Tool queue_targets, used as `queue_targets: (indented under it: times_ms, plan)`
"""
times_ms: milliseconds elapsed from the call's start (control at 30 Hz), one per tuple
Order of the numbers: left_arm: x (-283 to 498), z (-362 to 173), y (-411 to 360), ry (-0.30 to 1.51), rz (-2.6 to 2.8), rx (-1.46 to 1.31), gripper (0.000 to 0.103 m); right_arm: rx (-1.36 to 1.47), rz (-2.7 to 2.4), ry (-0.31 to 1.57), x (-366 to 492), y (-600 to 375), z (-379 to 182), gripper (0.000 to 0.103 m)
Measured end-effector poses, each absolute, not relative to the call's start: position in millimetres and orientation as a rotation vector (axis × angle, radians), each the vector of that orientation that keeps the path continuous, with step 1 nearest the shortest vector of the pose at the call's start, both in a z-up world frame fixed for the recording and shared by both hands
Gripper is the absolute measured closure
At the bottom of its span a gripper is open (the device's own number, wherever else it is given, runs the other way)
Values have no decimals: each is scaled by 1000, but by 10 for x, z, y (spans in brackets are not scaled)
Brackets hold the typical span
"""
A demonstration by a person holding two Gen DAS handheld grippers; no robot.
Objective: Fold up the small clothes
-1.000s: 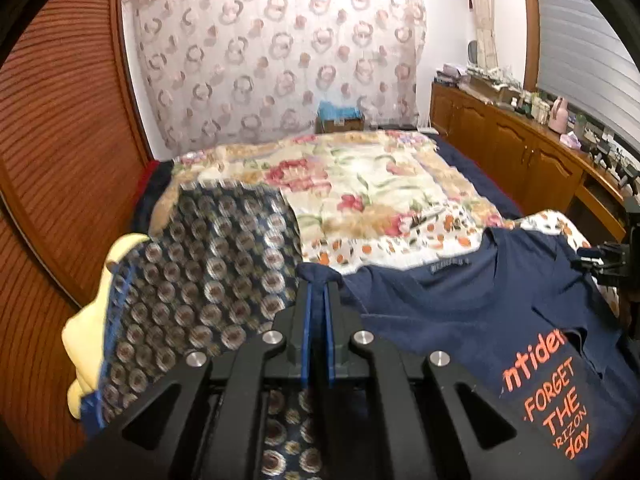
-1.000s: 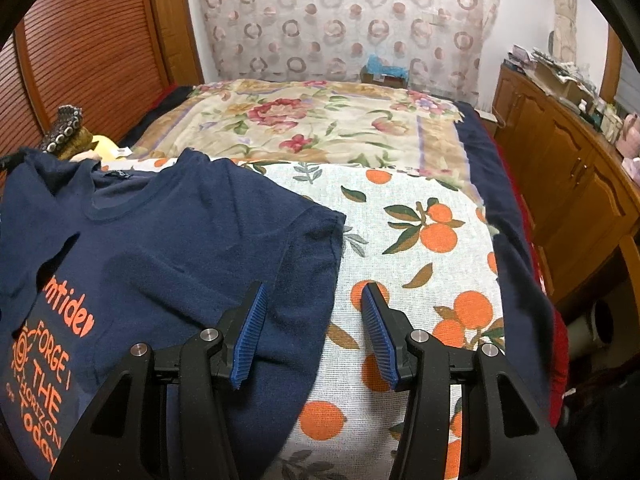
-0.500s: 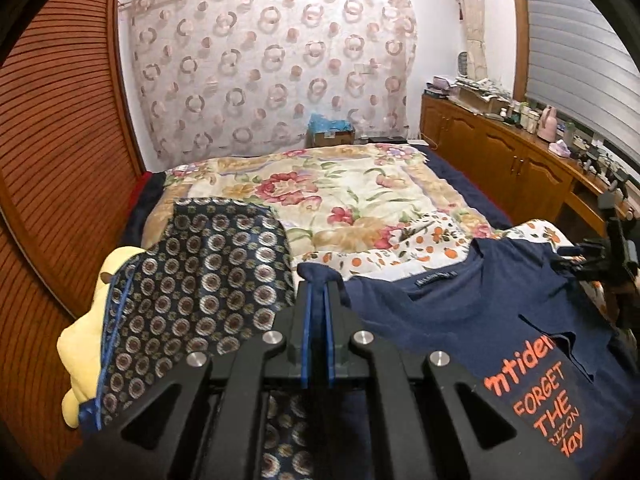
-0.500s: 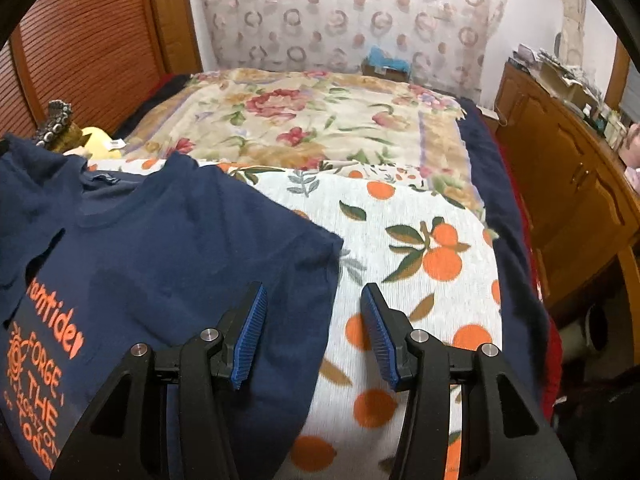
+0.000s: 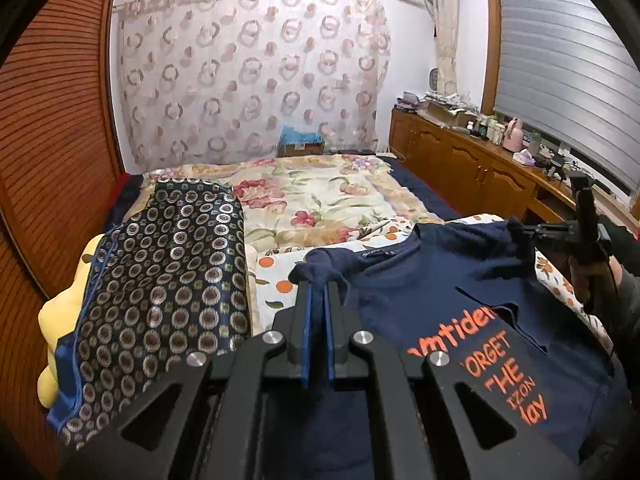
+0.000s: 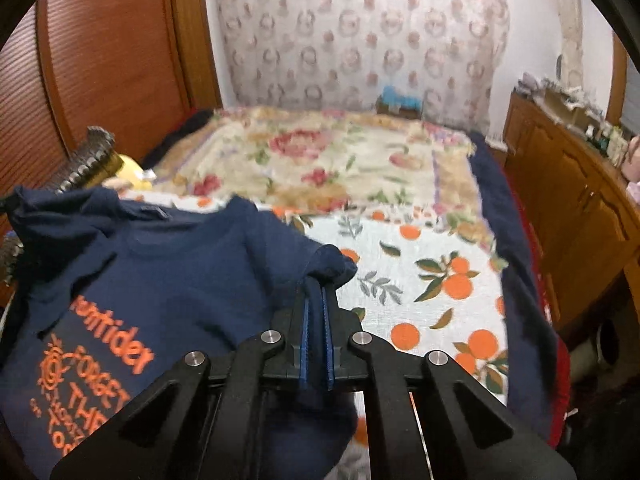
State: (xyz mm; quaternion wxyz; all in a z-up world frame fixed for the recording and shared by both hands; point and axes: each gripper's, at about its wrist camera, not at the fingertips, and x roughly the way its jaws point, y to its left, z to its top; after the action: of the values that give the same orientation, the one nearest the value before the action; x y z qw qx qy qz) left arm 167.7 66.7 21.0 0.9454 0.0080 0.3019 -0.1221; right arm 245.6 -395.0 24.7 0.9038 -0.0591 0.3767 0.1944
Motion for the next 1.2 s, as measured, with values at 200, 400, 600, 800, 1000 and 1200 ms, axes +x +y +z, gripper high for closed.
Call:
queue_targets:
  times_ms: [200,400,600,800,1000,1200]
  plan:
    - [1405,260,631,598,-263,24,99,-123,367,678,2074,-4002,546,100]
    - [1068,338,634,572,-279,29,99,-132,369,611,1652,-4007,742,100]
    - [657,305,850,570,-294,-18,99,-110,385,577,1100,-4094,865,100]
    - [151,243,1078,581,-289,-25,99,-103,394,588,612,-4239,925,100]
    - [-287,180,1281,606,-267,-51,99,-58,418,622,180,-4373,998,100]
    - [-529,67,1377,655,-228,-59,99,-113,409,659,-197,-4396,950,100]
